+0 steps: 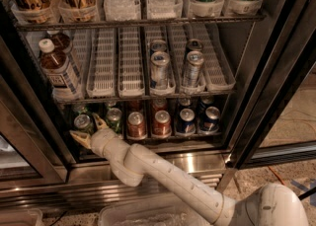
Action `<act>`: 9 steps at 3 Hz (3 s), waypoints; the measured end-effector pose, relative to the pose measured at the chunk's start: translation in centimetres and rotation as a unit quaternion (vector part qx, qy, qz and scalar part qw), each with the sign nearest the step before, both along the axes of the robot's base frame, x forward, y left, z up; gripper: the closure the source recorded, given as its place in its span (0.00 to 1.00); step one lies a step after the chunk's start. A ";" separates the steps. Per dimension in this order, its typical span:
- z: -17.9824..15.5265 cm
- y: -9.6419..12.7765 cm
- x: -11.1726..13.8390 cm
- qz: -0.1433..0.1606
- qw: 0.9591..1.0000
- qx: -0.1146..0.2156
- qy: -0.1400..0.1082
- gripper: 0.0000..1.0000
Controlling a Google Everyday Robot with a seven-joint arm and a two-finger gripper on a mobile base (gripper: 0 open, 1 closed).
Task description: Pick green can from bottom shelf of fridge
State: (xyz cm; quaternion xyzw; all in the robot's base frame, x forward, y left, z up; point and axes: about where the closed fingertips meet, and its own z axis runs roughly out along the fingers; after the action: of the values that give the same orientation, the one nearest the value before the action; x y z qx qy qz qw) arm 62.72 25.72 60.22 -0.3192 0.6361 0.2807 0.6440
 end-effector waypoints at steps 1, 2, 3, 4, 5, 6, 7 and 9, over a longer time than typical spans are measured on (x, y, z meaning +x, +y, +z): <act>-0.1 0.8 0.0 0.011 1.000 0.001 -0.004 0.51; -0.1 0.8 0.0 0.012 1.000 0.001 -0.004 0.76; -0.1 0.8 0.0 0.012 1.000 0.001 -0.004 0.97; 0.7 1.0 -0.7 0.020 1.000 0.005 -0.014 1.00; 2.8 1.0 -1.9 0.035 0.999 0.010 -0.039 1.00; 5.3 0.9 -3.1 0.056 0.997 0.009 -0.061 1.00; 7.2 0.3 -4.5 0.071 0.995 0.005 -0.075 1.00; 7.4 -3.3 -7.6 0.110 0.992 0.017 -0.053 1.00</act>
Offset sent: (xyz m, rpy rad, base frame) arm 0.0002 0.0074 -0.0010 0.0016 -0.0070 0.0203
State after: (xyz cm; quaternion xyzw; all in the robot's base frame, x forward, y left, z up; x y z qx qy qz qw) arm 55.09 22.40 67.59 -0.3905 0.5577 0.3429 0.6472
